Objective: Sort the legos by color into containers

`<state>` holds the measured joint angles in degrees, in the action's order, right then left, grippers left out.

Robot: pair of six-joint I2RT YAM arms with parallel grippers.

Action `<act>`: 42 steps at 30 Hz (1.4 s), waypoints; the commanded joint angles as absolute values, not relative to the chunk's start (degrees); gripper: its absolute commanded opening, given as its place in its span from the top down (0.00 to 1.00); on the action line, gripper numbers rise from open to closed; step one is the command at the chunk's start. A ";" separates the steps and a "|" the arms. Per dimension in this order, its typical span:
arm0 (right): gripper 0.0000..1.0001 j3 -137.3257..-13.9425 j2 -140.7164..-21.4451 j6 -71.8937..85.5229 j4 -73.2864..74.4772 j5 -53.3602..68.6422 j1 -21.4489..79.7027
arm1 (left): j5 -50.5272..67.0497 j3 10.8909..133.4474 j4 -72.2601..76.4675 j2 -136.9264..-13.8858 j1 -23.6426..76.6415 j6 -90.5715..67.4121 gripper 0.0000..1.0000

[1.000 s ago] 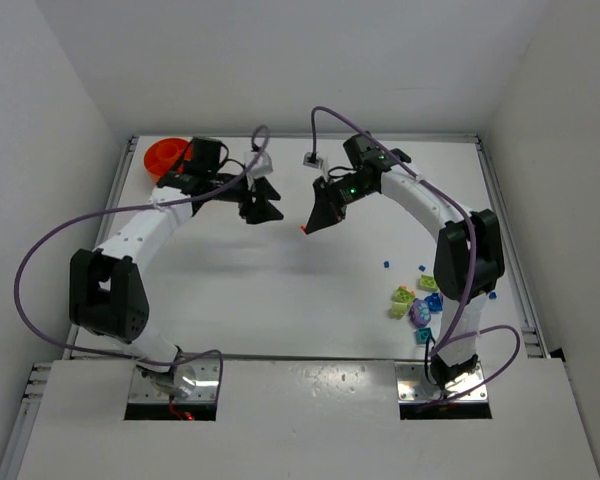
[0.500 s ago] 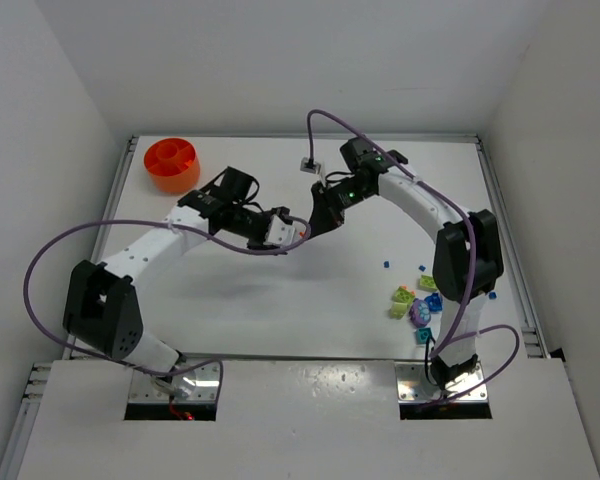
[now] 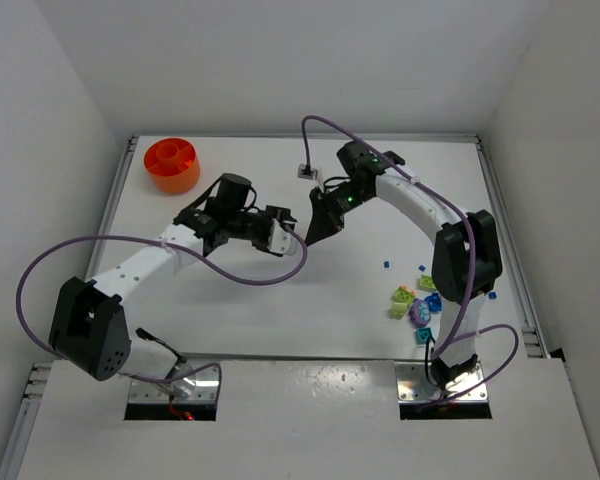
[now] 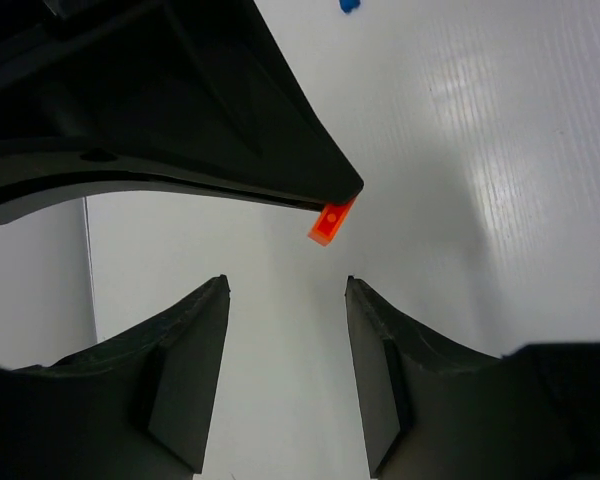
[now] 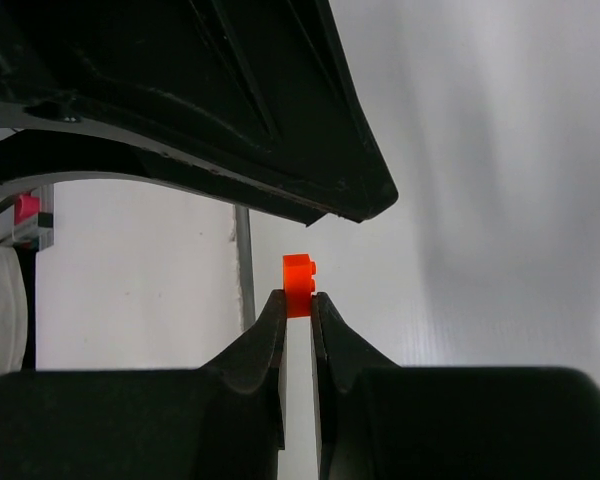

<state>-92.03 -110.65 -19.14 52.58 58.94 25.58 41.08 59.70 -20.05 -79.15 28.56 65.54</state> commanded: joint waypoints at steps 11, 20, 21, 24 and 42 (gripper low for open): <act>1.00 -94.22 -111.53 -21.27 52.12 58.89 27.07 | 48.51 59.24 -18.63 -76.82 29.79 65.92 0.52; 1.00 -95.98 -112.59 -21.27 51.59 58.89 27.07 | 49.13 60.29 -23.36 -77.87 31.64 68.64 0.55; 1.00 -95.98 -112.59 -21.27 51.59 58.89 27.07 | 49.13 60.90 -23.90 -78.39 31.64 69.16 0.55; 1.00 -96.50 -112.59 -21.27 51.59 58.89 27.07 | 49.13 61.44 -25.92 -79.01 31.64 70.22 0.56; 1.00 -98.35 -112.06 -25.58 54.23 57.75 28.65 | 45.36 61.70 -22.95 -81.47 31.64 68.39 0.69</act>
<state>-95.31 -113.32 -22.76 54.65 55.20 27.29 44.60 61.36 -25.41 -80.93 30.96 68.42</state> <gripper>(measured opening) 0.097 0.316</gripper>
